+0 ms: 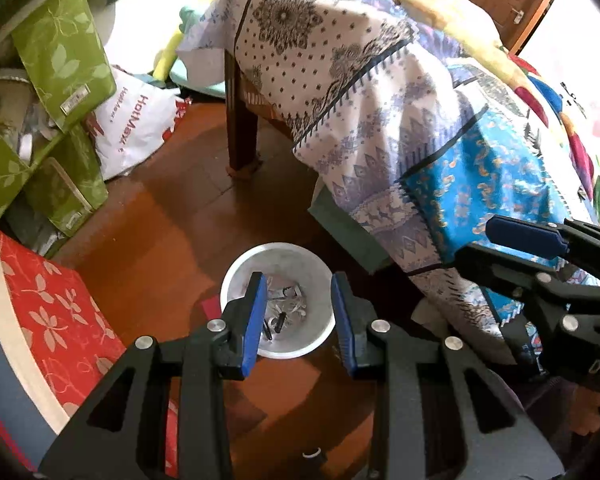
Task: Collect trash
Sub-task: 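Move both open tools back up over the bed items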
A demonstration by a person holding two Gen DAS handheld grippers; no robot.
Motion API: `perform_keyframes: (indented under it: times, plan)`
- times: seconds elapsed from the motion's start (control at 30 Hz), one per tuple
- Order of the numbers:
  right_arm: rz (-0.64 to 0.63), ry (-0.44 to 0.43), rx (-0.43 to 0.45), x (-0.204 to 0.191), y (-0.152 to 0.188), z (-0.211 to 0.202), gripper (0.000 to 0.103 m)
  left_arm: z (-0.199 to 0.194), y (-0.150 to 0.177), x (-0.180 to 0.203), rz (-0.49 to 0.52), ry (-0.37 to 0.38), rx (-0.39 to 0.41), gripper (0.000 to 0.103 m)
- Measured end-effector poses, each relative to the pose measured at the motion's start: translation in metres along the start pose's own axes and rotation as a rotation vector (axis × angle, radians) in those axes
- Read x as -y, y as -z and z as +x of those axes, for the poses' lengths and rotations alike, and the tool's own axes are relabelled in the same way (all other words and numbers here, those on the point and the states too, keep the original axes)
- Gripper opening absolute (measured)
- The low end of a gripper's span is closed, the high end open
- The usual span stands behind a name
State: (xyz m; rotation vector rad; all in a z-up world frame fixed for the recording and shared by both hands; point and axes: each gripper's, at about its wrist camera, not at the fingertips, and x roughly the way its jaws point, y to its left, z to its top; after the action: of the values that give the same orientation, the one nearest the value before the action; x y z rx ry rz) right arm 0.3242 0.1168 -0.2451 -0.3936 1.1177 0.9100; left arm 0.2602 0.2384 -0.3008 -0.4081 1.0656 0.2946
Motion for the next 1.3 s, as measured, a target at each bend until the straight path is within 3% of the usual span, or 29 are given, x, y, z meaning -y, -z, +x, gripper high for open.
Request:
perform_keyframes:
  times: [0.3,0.7,0.93,1.3]
  plan:
    - [0.026,0.031,0.138,0.017,0.010,-0.065,0.043,-0.061,-0.008,0.036,0.047,0.002,0.103,0.032]
    - [0.156,0.114,0.330,0.088,0.043,-0.158,0.043,-0.114,-0.030,0.146,0.199,0.061,0.231,0.038]
    - [0.250,0.199,0.389,0.147,0.074,-0.198,0.043,-0.106,-0.042,0.221,0.296,0.125,0.241,0.046]
    - [0.442,0.299,0.409,0.242,0.120,-0.225,0.044,-0.055,-0.059,0.325,0.427,0.197,0.164,0.046]
